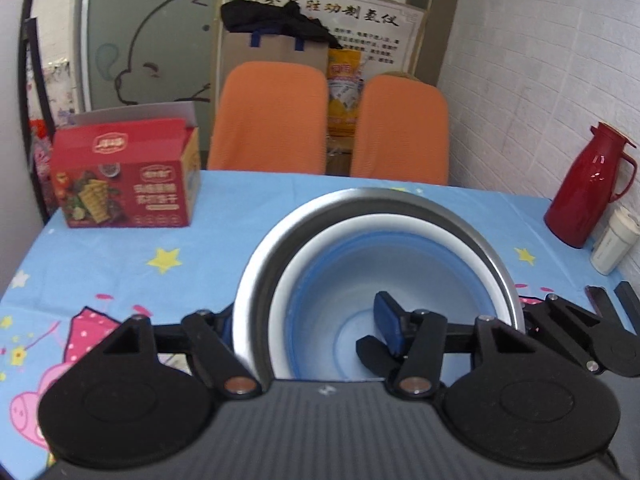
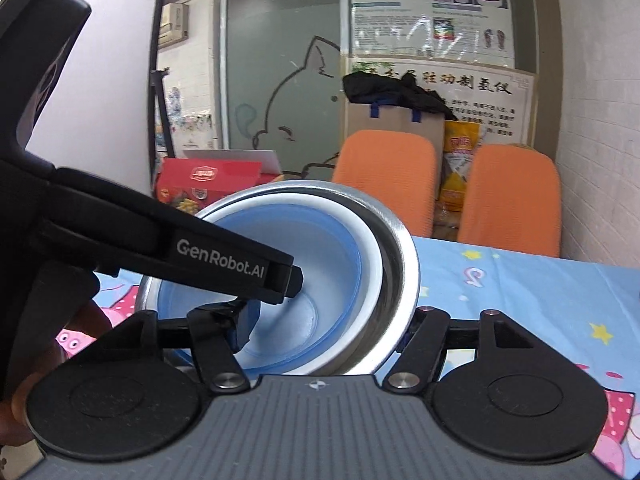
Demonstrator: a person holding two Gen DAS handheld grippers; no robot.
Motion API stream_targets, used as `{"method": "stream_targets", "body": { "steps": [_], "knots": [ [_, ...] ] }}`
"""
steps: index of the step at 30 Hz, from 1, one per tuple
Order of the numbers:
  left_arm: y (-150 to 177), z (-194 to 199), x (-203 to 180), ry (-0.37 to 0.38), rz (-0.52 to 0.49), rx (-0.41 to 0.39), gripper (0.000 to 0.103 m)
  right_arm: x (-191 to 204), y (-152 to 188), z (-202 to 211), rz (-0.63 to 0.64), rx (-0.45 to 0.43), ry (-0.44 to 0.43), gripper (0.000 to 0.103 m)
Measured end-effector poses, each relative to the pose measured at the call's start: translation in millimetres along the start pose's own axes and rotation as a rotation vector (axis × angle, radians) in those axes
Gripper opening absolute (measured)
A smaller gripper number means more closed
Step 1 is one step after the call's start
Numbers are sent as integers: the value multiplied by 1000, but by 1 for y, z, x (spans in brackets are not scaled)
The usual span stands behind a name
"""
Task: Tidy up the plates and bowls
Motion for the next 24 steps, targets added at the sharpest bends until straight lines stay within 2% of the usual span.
{"method": "stream_targets", "body": {
  "steps": [3,6,10,15,19,20,21,24],
  "knots": [
    [14,2,30,-51,39,27,56,23,8,-15,3,32,-69,103],
    [33,-6,55,-71,84,72,56,42,24,-26,6,87,-109,103],
    [56,-22,75,-72,117,139,55,52,43,-41,-8,164,-132,103],
    [69,-36,88,-61,146,176,55,61,54,-53,-6,212,-128,103],
    [69,-41,92,-35,148,175,56,63,59,-58,-12,227,-136,103],
    [70,-43,92,-32,142,172,59,63,60,-59,-21,231,-139,103],
    [69,-43,91,-27,139,166,66,62,61,-61,-32,239,-145,103],
    [63,-32,92,-46,144,93,70,57,62,-57,-56,246,-143,103]
  ]
}}
Point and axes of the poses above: each gripper's, at about its wrist camera, not at the fingertips, and z roughly against the way its jaws point, x to its left, y to its underside, the point moved 3 cm from there along -z, roughly the way its jaws point, and after that the axes turned 3 degrees about z, right-handed, at the moved point
